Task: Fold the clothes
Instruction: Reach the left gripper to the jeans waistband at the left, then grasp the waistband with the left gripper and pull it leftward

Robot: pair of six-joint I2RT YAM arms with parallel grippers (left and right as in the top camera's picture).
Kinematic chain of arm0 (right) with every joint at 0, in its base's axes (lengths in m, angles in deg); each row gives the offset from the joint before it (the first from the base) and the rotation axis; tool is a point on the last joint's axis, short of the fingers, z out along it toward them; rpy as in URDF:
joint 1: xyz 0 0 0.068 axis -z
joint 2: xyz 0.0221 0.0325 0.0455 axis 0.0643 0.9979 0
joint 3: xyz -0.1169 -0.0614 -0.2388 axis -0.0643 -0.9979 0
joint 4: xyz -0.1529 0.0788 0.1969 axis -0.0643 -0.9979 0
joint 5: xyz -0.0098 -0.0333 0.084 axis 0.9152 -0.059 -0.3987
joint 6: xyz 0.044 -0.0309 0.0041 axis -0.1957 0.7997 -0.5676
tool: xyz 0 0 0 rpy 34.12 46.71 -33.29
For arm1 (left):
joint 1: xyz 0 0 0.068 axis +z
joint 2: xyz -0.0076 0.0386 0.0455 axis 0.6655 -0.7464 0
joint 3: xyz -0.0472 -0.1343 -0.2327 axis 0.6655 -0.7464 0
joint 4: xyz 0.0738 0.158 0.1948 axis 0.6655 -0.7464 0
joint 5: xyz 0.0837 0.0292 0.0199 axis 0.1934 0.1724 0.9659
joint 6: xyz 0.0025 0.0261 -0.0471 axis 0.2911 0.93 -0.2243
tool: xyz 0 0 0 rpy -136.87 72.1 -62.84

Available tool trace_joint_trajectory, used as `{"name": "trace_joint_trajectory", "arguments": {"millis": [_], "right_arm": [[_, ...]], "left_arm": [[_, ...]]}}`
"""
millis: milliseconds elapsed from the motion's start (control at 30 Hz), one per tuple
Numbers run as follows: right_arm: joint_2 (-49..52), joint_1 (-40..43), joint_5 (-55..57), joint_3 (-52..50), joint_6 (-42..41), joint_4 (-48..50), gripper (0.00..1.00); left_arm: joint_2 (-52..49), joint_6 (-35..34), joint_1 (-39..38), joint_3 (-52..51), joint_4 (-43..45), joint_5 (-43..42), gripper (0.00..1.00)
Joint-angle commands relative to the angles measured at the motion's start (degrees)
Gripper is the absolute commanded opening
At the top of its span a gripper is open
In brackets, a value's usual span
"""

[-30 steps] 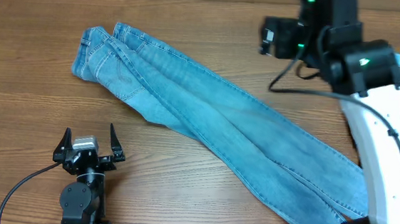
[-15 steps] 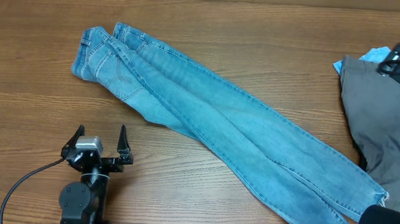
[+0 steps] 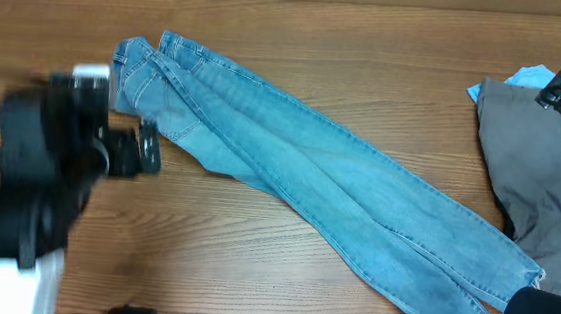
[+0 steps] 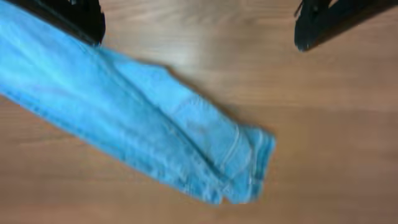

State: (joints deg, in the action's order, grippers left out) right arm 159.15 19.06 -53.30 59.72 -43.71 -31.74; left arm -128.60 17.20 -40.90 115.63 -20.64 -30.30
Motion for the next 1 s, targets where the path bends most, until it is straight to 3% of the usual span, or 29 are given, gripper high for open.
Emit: {"name": "trace_joint_trajectory", "arguments": {"millis": [0, 133, 200, 233, 300, 433, 533, 633, 967], "right_arm": [[-0.31, -0.15, -0.28, 0.31, 0.0, 0.13, 1.0], [-0.31, -0.15, -0.28, 0.31, 0.0, 0.13, 1.0], [-0.31, -0.15, -0.28, 0.31, 0.0, 0.13, 1.0], [-0.31, -0.15, -0.28, 0.31, 0.0, 0.13, 1.0], [-0.31, -0.15, -0.28, 0.31, 0.0, 0.13, 1.0], [-0.31, -0.15, -0.28, 0.31, 0.0, 0.13, 1.0], [-0.33, -0.15, -0.28, 0.31, 0.0, 0.13, 1.0], [-0.31, -0.15, -0.28, 0.31, 0.0, 0.11, 1.0], [-0.31, -0.15, -0.28, 0.31, 0.0, 0.13, 1.0]], "left_arm": [[-18.27, 3.15, -0.11, 23.12, -10.12, 0.9, 1.0], [-30.6, 3.13, -0.09, 32.96, -8.52, 0.85, 1.0], [-33.62, 2.43, -0.09, 32.94, -5.44, 0.9, 0.8], [-35.34, -0.42, 0.02, 32.94, -3.45, 0.94, 0.78], [-38.64, -7.17, 0.15, 32.94, -0.42, 1.29, 0.86], [-46.71, -18.49, 0.39, 32.94, 4.2, 3.82, 0.89], [-52.02, -21.2, 0.37, 32.94, 5.7, 3.87, 0.89], [-57.81, -26.6, 0.76, 32.94, 8.68, 3.76, 0.97], [-62.42, -32.89, 0.66, 32.89, 12.61, 5.35, 0.91]]}}
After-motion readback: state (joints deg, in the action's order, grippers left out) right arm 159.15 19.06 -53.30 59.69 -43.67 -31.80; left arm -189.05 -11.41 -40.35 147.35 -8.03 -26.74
